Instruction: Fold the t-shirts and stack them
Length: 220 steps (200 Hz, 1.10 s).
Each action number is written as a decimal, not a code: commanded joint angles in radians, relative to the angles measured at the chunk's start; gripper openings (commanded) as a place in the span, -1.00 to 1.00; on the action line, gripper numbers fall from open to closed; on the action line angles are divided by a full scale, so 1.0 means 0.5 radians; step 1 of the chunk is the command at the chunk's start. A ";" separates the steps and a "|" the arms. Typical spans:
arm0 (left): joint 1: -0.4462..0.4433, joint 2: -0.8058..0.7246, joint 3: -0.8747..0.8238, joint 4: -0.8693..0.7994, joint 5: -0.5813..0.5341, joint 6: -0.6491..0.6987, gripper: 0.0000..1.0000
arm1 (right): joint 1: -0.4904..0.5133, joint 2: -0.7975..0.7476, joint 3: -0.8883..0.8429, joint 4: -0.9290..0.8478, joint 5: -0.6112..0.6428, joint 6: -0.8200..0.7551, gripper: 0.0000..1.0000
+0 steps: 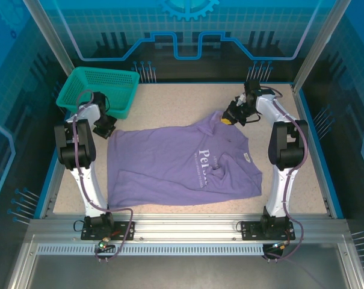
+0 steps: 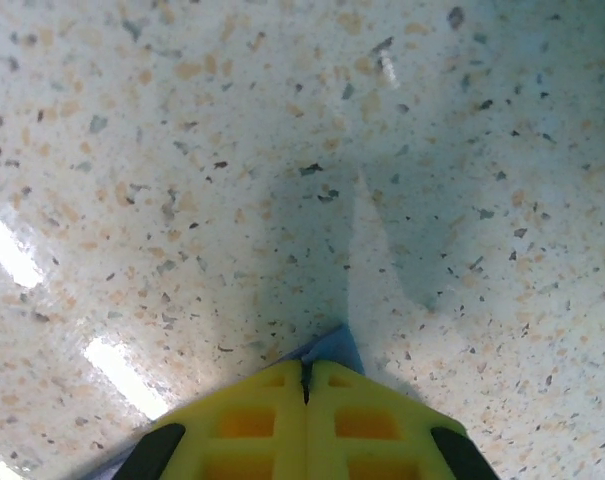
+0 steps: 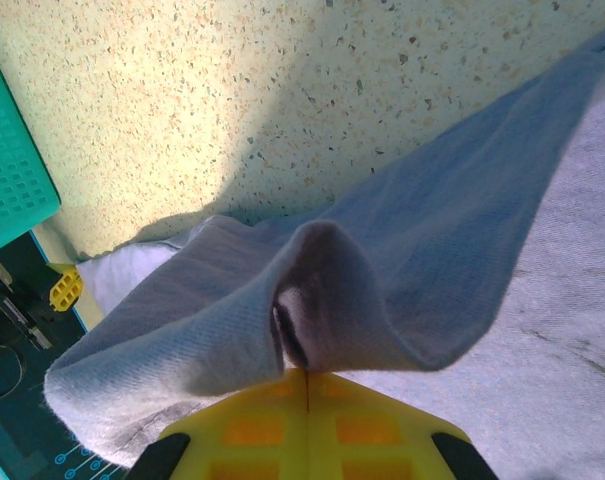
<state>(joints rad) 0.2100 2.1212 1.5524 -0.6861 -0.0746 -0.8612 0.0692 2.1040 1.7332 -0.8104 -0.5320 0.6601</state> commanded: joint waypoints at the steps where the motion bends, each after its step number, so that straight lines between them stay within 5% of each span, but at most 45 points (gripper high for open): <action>1: -0.018 -0.095 -0.098 0.081 0.022 0.052 -1.00 | -0.033 -0.087 0.030 -0.030 -0.035 -0.034 -1.00; 111: -0.023 -1.050 -0.956 0.621 0.169 0.312 -1.00 | -0.177 -0.385 -0.265 -0.105 -0.099 -0.247 -1.00; 220: -0.040 -1.919 -1.534 -0.120 0.178 -0.043 -1.00 | -0.236 -0.659 -0.546 -0.545 -0.019 -0.305 -1.00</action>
<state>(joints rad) 0.1993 1.2186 0.8268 -0.5972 0.0055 -0.8192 -0.0402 1.8153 1.4750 -0.9771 -0.5564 0.5213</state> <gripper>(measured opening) 0.052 0.051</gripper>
